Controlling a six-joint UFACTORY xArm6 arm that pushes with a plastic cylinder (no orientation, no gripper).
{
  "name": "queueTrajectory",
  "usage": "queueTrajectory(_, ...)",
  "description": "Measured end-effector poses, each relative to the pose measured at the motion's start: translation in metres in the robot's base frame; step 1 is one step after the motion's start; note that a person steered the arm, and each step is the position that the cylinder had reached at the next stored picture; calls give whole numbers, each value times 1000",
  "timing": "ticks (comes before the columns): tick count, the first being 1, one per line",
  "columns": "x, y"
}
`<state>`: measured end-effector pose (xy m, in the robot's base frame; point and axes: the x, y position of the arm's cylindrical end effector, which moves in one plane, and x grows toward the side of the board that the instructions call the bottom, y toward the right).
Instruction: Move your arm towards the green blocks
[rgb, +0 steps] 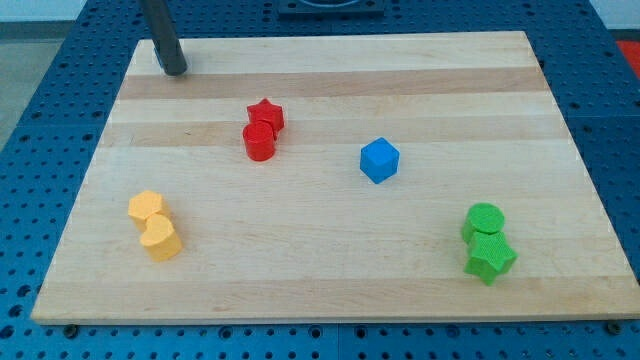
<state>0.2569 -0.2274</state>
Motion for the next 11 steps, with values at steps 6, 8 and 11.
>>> queueTrajectory(6, 58, 245)
queueTrajectory(8, 101, 448)
queueTrajectory(11, 273, 490)
